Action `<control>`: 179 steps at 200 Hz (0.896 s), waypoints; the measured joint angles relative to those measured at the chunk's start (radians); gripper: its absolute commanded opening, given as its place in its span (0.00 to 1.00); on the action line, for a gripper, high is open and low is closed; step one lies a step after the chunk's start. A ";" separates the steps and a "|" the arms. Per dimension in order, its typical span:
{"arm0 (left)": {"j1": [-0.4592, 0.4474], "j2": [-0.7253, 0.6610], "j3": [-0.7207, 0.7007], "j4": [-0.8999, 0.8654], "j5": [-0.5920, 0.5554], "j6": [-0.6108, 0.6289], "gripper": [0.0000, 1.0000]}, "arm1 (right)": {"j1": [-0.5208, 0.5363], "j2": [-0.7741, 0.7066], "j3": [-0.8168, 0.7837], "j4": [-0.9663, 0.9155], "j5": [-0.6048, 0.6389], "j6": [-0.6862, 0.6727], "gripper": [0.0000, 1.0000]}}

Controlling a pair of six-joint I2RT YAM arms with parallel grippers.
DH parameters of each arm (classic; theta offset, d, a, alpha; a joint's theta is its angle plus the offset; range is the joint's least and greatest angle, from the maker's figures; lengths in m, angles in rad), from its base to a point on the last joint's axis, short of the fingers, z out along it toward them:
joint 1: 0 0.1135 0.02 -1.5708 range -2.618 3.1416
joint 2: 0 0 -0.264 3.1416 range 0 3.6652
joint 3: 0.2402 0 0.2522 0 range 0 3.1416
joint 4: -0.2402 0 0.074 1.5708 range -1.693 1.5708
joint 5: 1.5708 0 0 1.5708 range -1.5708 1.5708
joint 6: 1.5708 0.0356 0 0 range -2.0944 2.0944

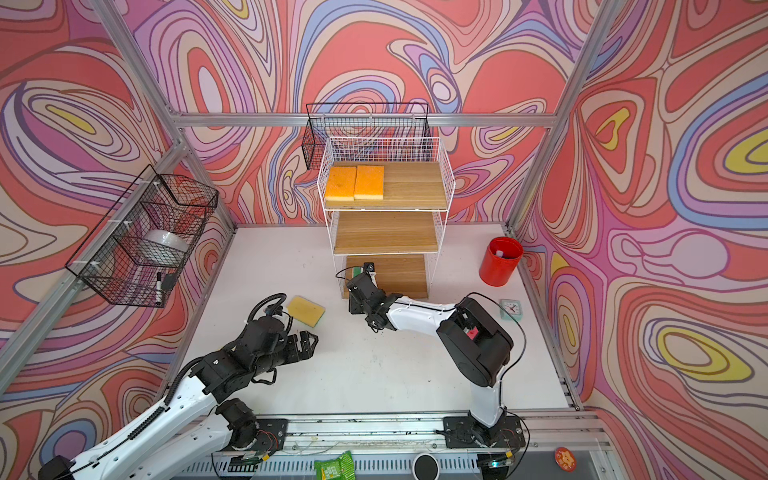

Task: Arrange cleaning sponges on a shelf
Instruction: Place the cleaning sponge at the shelf.

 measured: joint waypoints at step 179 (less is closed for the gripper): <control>0.003 0.005 -0.043 0.019 0.013 0.016 0.95 | -0.003 0.144 0.120 0.053 0.038 0.040 0.67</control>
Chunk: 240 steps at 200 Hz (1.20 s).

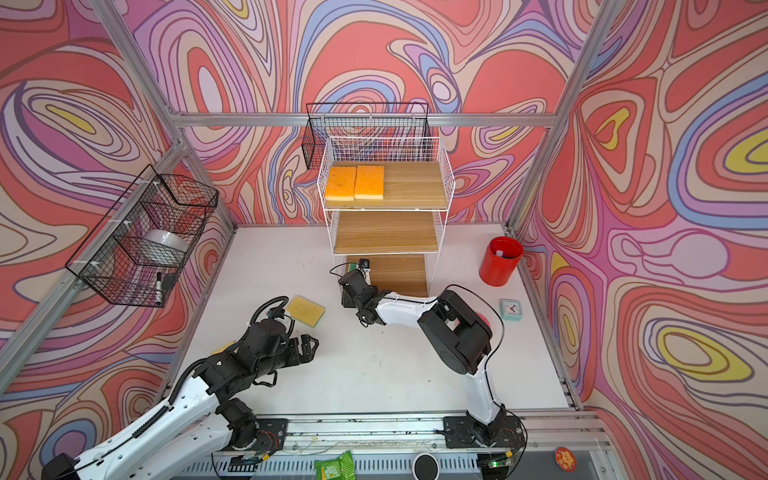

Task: Arrange cleaning sponges on a shelf
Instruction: Place the cleaning sponge at the shelf.

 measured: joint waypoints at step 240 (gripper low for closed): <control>0.000 0.003 0.000 -0.001 0.000 0.002 0.95 | -0.008 0.078 0.074 -0.022 0.013 -0.052 0.86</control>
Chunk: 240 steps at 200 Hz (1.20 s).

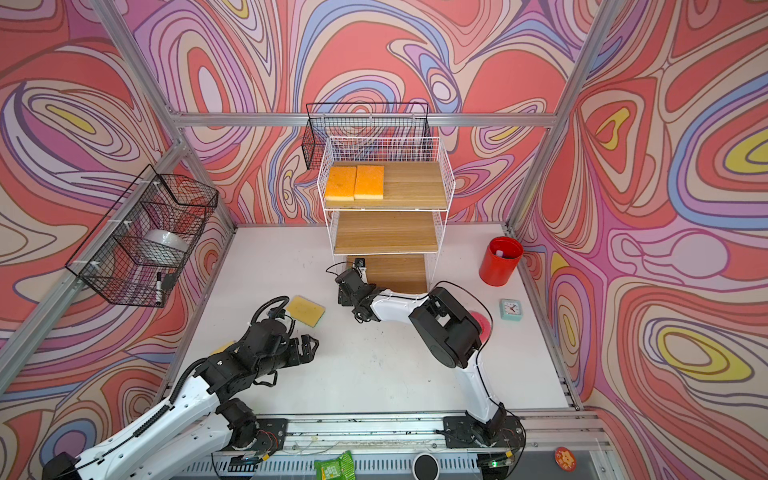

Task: Arrange cleaning sponges on a shelf
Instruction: Place the cleaning sponge at the shelf.

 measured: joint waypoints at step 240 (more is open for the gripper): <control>0.001 0.049 0.135 -0.084 -0.056 -0.007 0.94 | -0.004 -0.090 -0.110 0.092 -0.053 -0.031 0.85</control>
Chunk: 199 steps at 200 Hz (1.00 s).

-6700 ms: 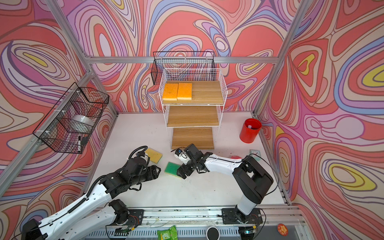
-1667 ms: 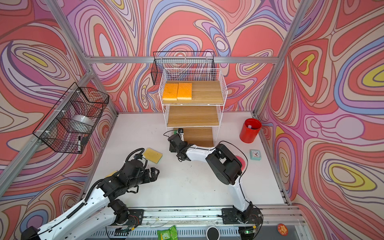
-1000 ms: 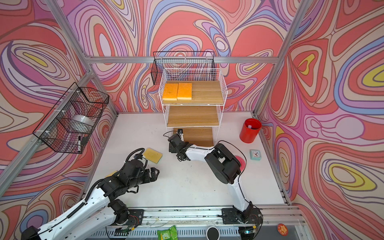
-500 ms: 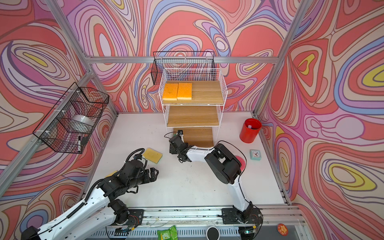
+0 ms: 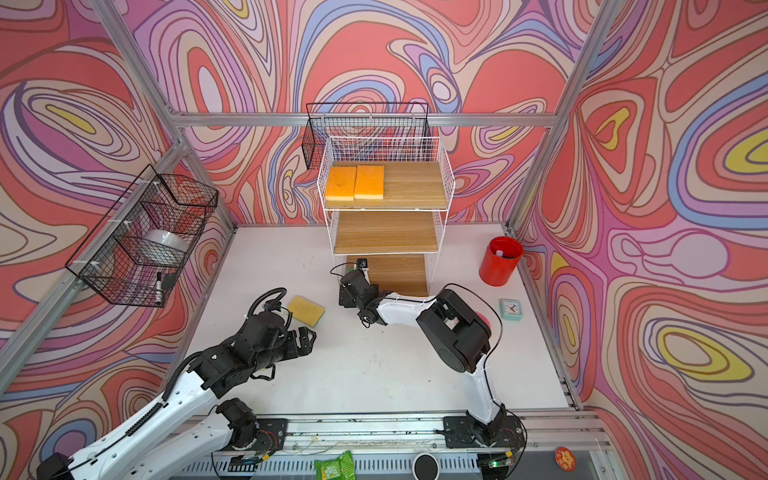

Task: Arrange cleaning sponges on a shelf
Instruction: Place the cleaning sponge at the shelf.

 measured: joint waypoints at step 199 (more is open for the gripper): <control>0.402 0.586 0.389 -0.034 -0.001 0.103 0.00 | 0.000 -0.525 -0.525 0.092 -0.222 -0.126 0.88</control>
